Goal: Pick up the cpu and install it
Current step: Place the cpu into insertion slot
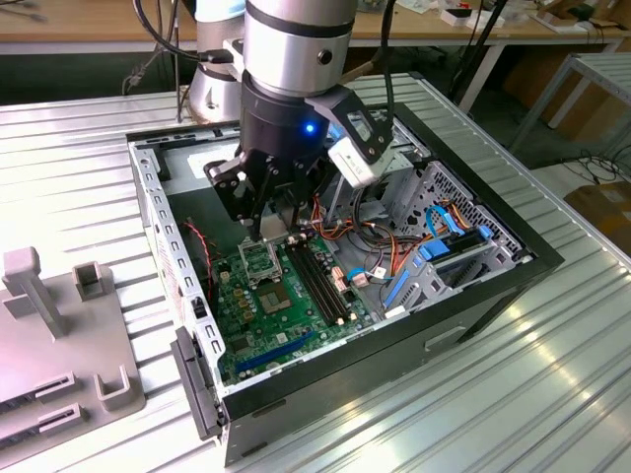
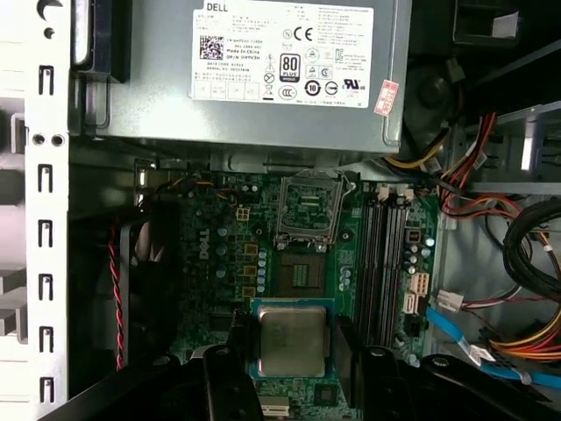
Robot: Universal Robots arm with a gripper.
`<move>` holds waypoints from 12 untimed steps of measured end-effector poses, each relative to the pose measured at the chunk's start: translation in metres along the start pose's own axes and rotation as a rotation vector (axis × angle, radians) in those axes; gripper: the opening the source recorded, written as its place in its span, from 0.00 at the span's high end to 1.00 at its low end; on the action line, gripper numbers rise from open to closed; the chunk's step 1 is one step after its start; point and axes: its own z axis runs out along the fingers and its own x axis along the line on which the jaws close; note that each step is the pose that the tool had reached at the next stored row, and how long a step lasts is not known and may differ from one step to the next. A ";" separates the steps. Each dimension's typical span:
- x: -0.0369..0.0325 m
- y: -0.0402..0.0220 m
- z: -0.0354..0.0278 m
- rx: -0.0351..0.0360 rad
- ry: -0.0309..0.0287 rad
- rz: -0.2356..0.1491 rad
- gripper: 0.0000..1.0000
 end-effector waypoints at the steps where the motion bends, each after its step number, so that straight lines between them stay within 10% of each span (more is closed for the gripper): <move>1: 0.0001 -0.0014 0.0014 0.0000 0.0000 0.000 0.53; 12: 0.0002 -0.0032 0.0033 -0.0001 -0.0001 0.000 0.53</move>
